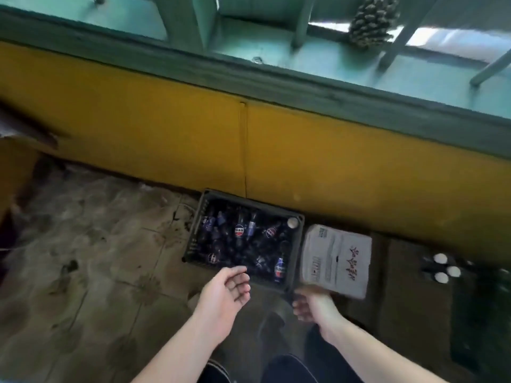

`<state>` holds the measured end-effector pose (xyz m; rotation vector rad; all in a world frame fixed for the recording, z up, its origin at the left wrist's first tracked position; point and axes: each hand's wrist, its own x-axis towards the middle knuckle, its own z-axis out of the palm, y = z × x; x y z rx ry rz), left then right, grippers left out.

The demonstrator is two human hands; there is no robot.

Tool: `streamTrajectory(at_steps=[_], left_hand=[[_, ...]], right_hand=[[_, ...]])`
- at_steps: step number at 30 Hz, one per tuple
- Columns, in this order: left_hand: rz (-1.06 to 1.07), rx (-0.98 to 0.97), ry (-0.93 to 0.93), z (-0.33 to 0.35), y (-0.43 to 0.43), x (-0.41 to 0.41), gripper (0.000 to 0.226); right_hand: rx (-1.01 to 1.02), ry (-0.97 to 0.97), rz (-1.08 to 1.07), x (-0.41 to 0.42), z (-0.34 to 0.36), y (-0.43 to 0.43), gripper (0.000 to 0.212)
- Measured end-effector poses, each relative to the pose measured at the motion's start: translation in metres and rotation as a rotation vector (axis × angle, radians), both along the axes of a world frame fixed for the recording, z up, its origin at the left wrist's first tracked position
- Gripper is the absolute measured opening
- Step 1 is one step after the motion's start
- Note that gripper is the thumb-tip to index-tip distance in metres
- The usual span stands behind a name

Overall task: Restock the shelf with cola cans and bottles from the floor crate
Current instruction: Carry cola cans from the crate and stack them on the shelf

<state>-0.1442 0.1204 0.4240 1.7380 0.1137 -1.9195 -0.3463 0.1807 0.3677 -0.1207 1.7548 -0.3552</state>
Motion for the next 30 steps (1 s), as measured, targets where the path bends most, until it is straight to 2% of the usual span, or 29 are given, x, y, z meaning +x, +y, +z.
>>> streamTrajectory(at_steps=[3, 4, 6, 9, 10, 16, 19, 21, 23, 27, 30], left_hand=[[-0.193, 0.021, 0.036, -0.032, 0.022, -0.019, 0.019], [-0.249, 0.048, 0.049, -0.049, 0.029, -0.021, 0.021], [-0.323, 0.112, 0.054, -0.091, 0.04, -0.019, 0.027], [-0.375, 0.169, -0.001, -0.161, 0.046, -0.011, 0.032], [-0.377, 0.182, -0.03, -0.182, 0.043, -0.01, 0.03], [-0.233, 0.033, 0.01, -0.279, -0.018, -0.02, 0.018], [-0.236, -0.071, -0.013, -0.335, -0.039, -0.029, 0.016], [-0.358, -0.115, -0.09, -0.377, -0.04, -0.039, 0.011], [-0.513, -0.142, -0.124, -0.419, -0.03, -0.053, 0.007], [-0.814, -0.219, -0.208, -0.494, -0.005, -0.075, 0.027], [-0.839, -0.183, -0.242, -0.531, 0.011, -0.085, 0.033]], right_hand=[[-0.002, 0.105, 0.55, -0.015, -0.058, 0.007, 0.019], [-0.012, 0.123, 0.649, -0.021, -0.085, 0.011, 0.018], [-0.049, 0.165, 0.668, -0.033, -0.137, 0.012, 0.012], [-0.059, 0.216, 0.431, -0.029, -0.178, 0.002, 0.019], [-0.043, 0.191, 0.42, -0.025, -0.187, -0.002, 0.018], [-0.078, 0.168, 0.775, -0.027, -0.257, -0.03, 0.014], [-0.117, 0.237, 0.995, -0.042, -0.296, -0.055, 0.01], [-0.153, 0.283, 1.127, -0.052, -0.321, -0.076, 0.009], [-0.23, 0.367, 1.277, -0.061, -0.345, -0.098, 0.018], [-0.481, 0.661, 1.709, -0.072, -0.386, -0.145, 0.034], [-0.555, 0.716, 1.852, -0.075, -0.415, -0.17, 0.044]])
